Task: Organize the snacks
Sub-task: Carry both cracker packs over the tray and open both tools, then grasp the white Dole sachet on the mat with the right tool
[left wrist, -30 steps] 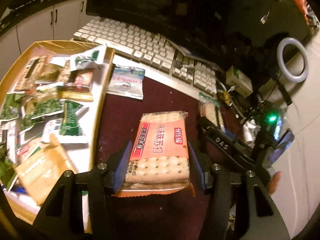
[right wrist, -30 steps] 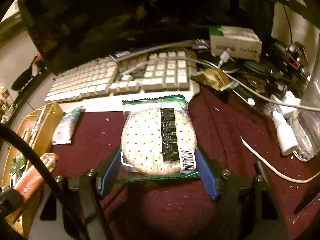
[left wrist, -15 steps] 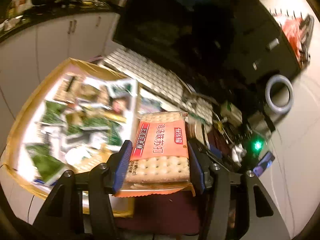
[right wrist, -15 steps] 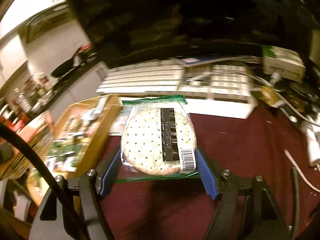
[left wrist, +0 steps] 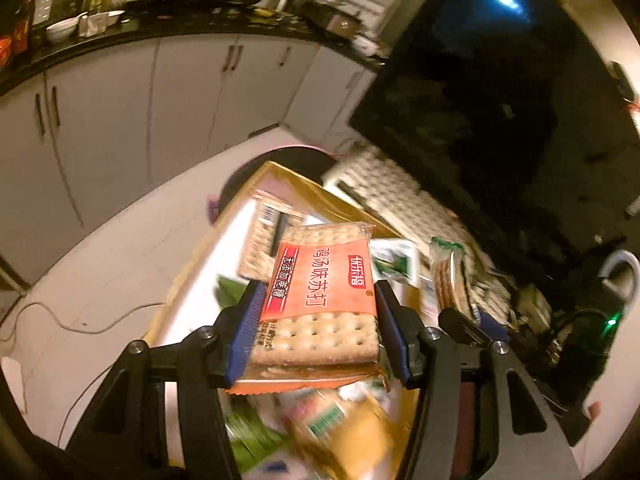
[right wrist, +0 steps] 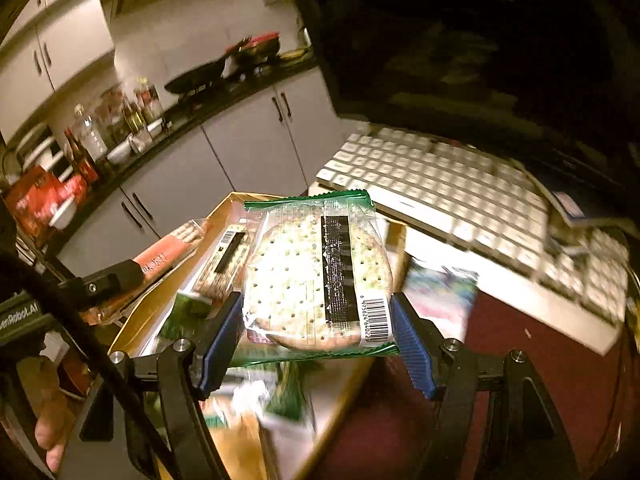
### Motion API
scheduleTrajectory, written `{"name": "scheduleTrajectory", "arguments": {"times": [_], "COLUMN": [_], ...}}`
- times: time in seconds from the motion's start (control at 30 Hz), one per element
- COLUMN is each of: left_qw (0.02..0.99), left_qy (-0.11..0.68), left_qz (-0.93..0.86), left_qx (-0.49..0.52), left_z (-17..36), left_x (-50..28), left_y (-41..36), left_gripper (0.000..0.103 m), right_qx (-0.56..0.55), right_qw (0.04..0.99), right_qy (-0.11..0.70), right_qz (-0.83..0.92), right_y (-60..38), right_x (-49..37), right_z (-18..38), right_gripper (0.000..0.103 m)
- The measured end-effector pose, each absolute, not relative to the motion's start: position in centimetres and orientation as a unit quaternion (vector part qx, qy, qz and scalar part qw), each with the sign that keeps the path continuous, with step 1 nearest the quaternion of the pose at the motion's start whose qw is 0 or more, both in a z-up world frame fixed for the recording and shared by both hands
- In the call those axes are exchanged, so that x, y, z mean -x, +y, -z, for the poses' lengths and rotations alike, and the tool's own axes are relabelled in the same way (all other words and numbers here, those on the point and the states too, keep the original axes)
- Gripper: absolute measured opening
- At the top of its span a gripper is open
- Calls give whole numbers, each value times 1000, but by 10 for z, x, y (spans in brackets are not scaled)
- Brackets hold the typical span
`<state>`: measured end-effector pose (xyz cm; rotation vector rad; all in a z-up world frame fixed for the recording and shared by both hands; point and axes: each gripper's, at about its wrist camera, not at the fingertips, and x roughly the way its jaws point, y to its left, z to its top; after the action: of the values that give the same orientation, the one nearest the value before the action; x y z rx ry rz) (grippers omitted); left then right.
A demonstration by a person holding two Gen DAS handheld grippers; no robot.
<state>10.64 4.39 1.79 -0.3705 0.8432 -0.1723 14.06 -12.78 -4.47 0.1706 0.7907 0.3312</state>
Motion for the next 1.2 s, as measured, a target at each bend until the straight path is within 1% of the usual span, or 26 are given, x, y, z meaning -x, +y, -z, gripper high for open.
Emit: {"name": "scheduleTrajectory", "arguments": {"times": [0.2, 0.33, 0.63, 0.7, 0.77, 0.8, 0.9, 0.97, 1.07, 1.2], "left_qw": [891, 884, 866, 863, 868, 874, 890, 899, 904, 896], "left_qy": [421, 443, 477, 477, 462, 450, 421, 404, 394, 407], "left_qz": [64, 51, 55, 70, 81, 81, 80, 85, 98, 121], "left_qx": [157, 138, 139, 149, 162, 163, 153, 145, 132, 131], "left_z": [1, 18, 33, 32, 23, 18, 0, -8, -10, -1], "left_x": [-152, -172, -187, -187, -179, -172, -143, -119, -86, -57], "left_y": [47, 45, 46, 49, 55, 56, 54, 48, 32, 4], "left_gripper": [57, 57, 57, 61, 74, 76, 77, 82, 83, 83], "right_qx": [-63, -59, -47, -60, -66, -64, -80, -107, -155, -163], "right_qw": [894, 888, 895, 898, 903, 906, 924, 927, 919, 909], "right_qy": [414, 429, 420, 411, 400, 392, 347, 333, 336, 365], "right_qz": [-160, -155, -141, -146, -145, -150, -138, -139, -139, -122], "right_y": [-98, -92, -89, -94, -102, -106, -133, -157, -195, -223], "right_x": [-183, -191, -196, -191, -182, -175, -139, -115, -83, -63], "right_z": [58, 68, 69, 64, 55, 49, 31, 29, 49, 79], "right_gripper": [72, 73, 75, 76, 77, 77, 78, 78, 79, 79]}}
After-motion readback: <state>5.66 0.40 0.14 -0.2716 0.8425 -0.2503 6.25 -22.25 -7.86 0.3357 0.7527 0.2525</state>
